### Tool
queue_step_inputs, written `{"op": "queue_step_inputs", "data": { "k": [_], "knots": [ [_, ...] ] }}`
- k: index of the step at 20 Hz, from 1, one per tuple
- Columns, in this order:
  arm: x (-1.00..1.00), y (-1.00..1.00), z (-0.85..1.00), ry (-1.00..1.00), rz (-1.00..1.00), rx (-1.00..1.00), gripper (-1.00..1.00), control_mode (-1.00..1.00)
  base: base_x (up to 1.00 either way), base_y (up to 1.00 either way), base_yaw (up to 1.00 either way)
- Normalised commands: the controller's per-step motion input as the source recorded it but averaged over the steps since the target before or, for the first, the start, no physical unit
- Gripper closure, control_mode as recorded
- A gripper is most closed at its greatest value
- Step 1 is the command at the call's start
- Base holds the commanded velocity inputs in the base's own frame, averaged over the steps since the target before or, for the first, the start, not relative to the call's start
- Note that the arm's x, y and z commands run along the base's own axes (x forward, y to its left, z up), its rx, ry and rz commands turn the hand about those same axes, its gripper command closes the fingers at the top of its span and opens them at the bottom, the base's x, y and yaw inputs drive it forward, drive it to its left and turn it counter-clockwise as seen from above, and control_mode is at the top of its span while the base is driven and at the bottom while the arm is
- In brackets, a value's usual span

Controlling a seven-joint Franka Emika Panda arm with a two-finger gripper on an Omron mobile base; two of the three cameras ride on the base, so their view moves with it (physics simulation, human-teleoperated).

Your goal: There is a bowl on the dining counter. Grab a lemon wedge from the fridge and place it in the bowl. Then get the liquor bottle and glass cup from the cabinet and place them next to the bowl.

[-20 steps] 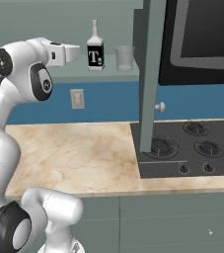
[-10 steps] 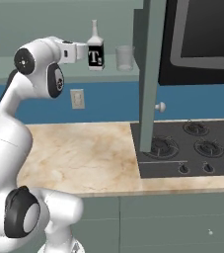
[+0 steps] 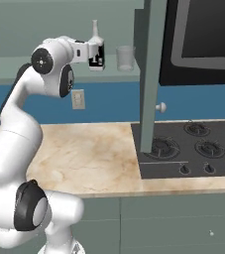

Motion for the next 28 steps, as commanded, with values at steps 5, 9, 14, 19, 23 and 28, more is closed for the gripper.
{"op": "queue_step_inputs", "data": {
  "k": [5, 9, 14, 19, 23, 28],
  "knots": [
    [0.25, -0.16, 0.08, 0.00, 0.03, 0.00, -1.00, -1.00, 0.00, 0.00, 0.00],
    [0.33, -0.12, 0.06, 0.00, 0.02, 0.00, -1.00, -1.00, 0.00, 0.00, 0.00],
    [0.37, -0.09, 0.02, 0.00, 0.03, 0.00, -1.00, -1.00, 0.00, 0.00, 0.00],
    [0.28, -0.08, 0.00, 0.00, 0.02, 0.00, -1.00, -1.00, 0.00, 0.00, 0.00],
    [0.24, -0.07, 0.00, 0.00, 0.03, 0.00, -1.00, -1.00, 0.00, 0.00, 0.00],
    [0.21, -0.08, 0.00, 0.00, 0.03, 0.00, -1.00, -1.00, 0.00, 0.00, 0.00]
  ]
}}
